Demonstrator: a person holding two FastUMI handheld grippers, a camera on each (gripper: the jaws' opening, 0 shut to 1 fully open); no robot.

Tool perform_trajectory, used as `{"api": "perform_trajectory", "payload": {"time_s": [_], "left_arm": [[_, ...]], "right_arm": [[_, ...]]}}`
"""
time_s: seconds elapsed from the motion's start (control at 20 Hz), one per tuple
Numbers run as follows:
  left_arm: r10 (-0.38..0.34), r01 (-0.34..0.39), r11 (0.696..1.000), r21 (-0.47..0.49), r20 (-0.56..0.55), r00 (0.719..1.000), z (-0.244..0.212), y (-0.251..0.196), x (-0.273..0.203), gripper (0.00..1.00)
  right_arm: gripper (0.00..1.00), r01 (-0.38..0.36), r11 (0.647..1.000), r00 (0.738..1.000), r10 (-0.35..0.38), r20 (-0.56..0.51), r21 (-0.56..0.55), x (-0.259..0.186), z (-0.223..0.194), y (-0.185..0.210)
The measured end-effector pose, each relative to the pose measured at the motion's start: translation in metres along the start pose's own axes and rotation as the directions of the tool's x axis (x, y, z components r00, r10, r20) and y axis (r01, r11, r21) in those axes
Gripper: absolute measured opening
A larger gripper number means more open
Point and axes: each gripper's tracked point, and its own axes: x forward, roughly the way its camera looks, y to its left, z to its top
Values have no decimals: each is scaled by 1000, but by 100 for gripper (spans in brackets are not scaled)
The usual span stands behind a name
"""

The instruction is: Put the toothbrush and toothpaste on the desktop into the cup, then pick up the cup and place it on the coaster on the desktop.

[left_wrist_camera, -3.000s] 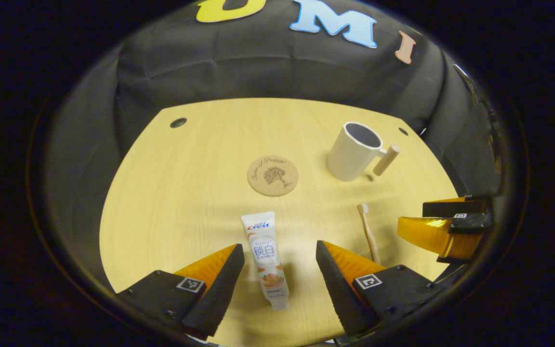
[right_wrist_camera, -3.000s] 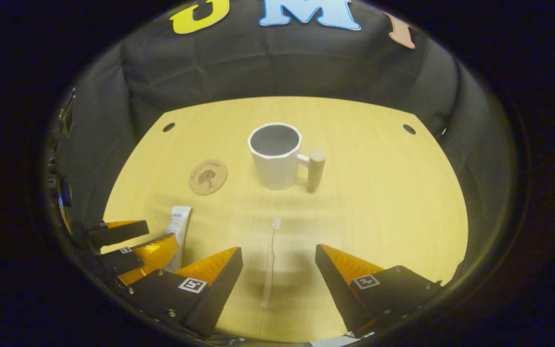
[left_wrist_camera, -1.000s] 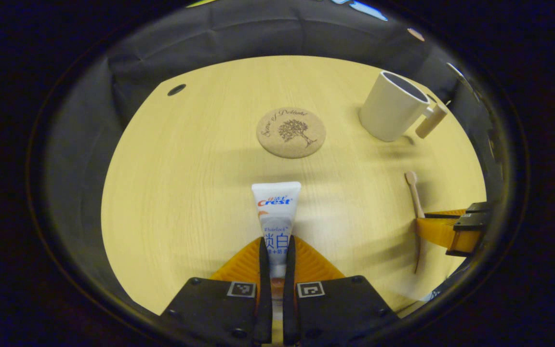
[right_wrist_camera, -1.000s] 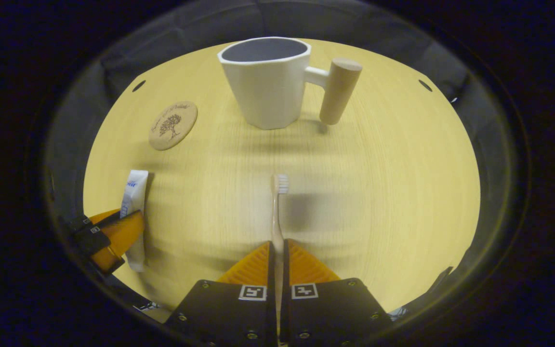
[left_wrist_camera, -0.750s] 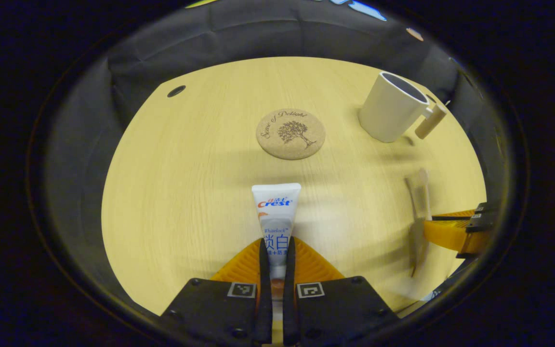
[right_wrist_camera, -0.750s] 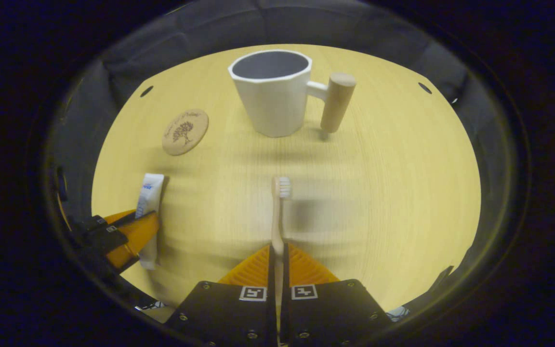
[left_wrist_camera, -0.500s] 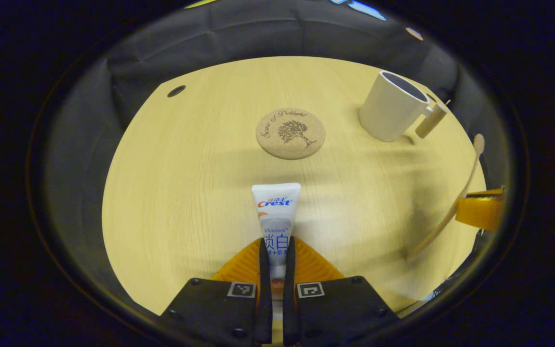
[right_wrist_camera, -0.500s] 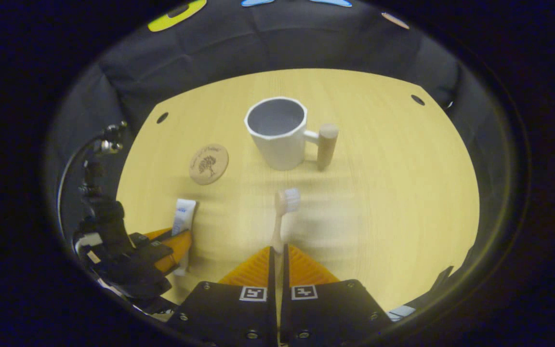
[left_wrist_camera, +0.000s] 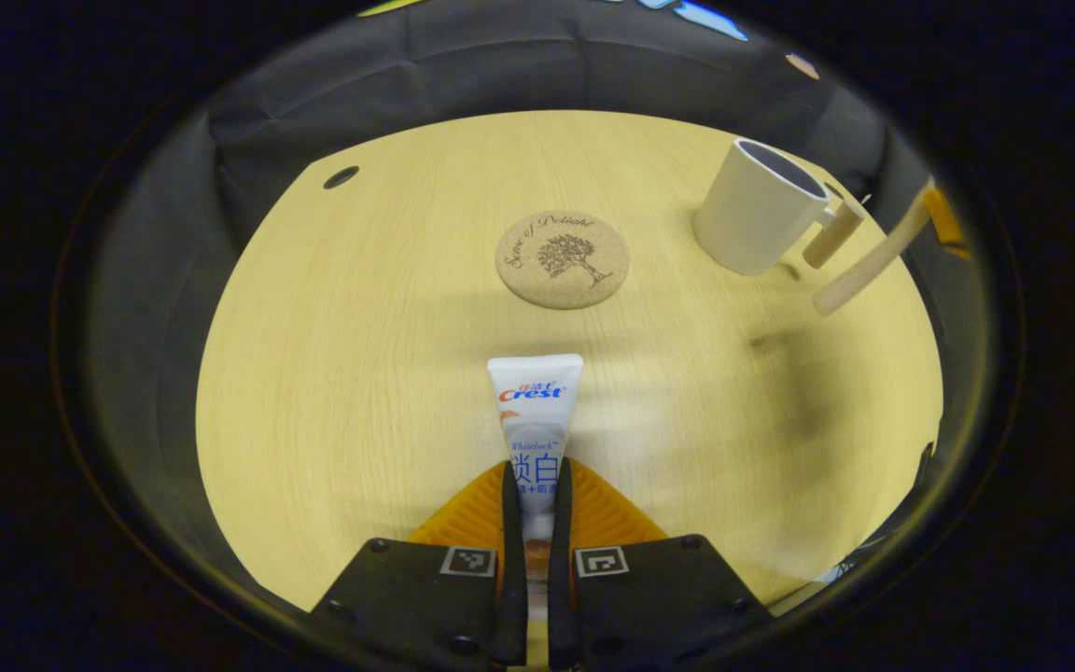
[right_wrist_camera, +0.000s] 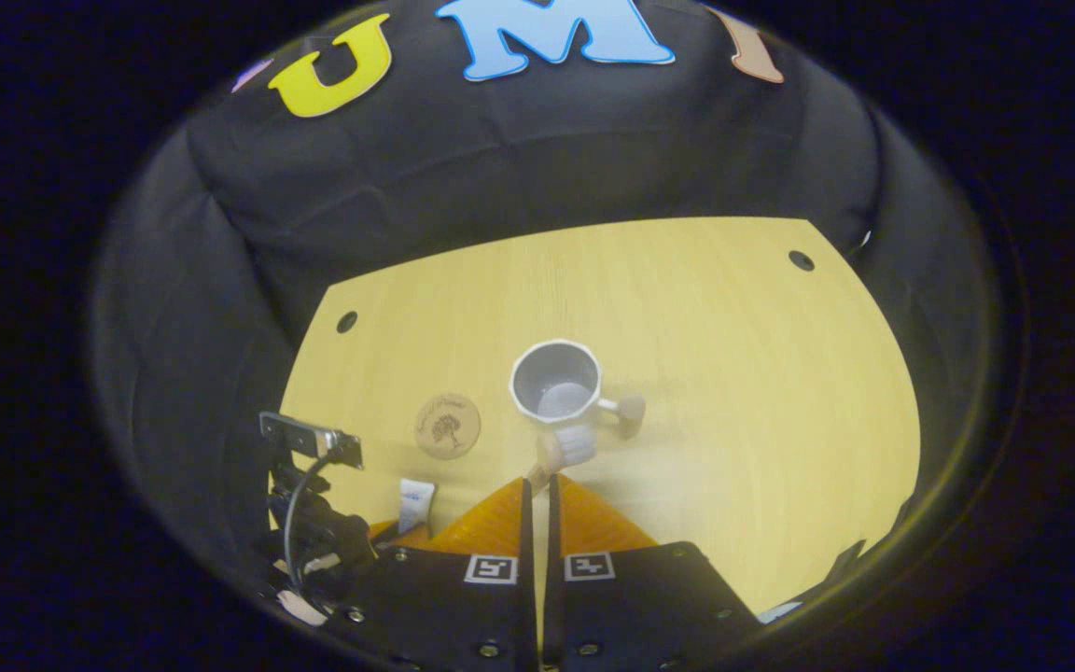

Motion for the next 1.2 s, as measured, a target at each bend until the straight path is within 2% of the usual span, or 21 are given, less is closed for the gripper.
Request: {"api": "perform_trajectory", "payload": {"time_s": [0.25, 0.45, 0.65, 0.8, 0.95, 1.1, 1.15, 1.2], "left_arm": [[-3, 3, 1000, 2, 4, 1000, -1, -2, 0, 16], [-7, 7, 1000, -1, 16, 1000, 3, -4, -8, 16], [14, -14, 1000, -10, 54, 998, 17, -1, -26, 16], [32, -34, 999, 9, 149, 988, 51, 0, -57, 16], [32, -28, 999, -23, 245, 969, 95, -5, -95, 16], [26, -16, 999, -38, 288, 957, 126, -5, -123, 16], [22, -10, 999, -41, 295, 955, 119, -7, -106, 16], [16, -3, 999, -45, 304, 953, 141, -13, -127, 16]], "right_arm": [[4, 20, 1000, 994, -19, 103, -8, 2, 64, -2], [4, 54, 998, 991, -50, 127, -29, 21, 89, -9], [4, 77, 996, 993, -72, 95, -50, 45, 86, -20], [4, 77, 994, 995, -71, 70, -75, 58, 76, -18], [4, 63, 996, 997, -60, 43, -69, 67, 67, -17], [4, 56, 996, 998, -54, 21, -75, 77, 59, -16], [4, 51, 996, 999, -50, 12, -73, 79, 56, -16], [4, 47, 996, 999, -47, 4, -70, 82, 53, -16]]}}
